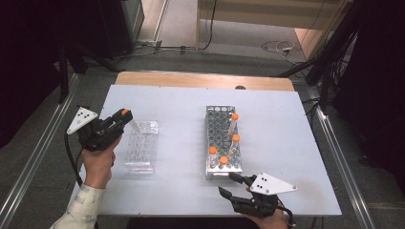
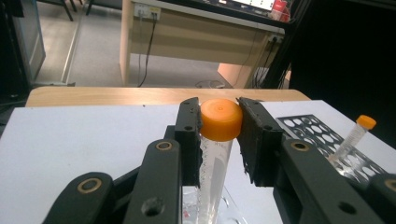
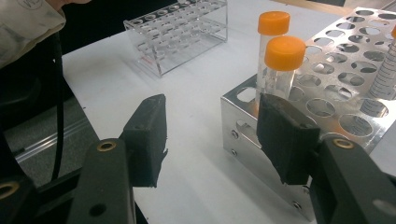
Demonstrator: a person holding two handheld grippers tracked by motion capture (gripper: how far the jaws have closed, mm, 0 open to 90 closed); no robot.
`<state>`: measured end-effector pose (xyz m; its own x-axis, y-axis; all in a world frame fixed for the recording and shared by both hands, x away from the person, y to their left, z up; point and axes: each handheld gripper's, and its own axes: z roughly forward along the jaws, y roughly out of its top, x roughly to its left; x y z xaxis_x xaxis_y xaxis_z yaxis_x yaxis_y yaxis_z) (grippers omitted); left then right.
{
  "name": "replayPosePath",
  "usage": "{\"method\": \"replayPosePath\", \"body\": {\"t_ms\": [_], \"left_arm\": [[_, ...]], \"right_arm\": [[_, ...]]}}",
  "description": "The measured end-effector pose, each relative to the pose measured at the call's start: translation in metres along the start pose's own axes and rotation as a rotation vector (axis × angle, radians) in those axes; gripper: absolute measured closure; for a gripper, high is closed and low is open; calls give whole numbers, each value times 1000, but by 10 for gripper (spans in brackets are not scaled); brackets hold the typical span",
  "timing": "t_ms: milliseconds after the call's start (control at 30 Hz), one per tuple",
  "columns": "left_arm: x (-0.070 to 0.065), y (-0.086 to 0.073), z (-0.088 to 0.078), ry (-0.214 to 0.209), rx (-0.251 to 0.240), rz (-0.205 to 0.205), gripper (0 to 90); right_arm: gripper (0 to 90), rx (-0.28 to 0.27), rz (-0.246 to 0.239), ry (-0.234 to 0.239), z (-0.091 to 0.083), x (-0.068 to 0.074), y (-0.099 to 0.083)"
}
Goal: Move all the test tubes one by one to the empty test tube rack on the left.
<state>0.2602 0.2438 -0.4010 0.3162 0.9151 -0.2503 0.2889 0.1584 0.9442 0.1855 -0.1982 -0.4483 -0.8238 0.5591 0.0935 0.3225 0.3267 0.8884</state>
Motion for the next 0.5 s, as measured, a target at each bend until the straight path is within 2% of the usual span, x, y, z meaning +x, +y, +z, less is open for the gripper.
{"method": "replayPosePath", "body": {"t_ms": [167,300,500], "left_arm": [[5,4,1,21,-16,1,699],[8,4,2,50,-8,18,699],[8,1,4,64,-5,31,699]], "right_arm": [[416,-4,0,-1,-1,0,0],[416,-6,1,-3,-1,-1,0],[416,-3,4,-2,-1,-1,0]]}}
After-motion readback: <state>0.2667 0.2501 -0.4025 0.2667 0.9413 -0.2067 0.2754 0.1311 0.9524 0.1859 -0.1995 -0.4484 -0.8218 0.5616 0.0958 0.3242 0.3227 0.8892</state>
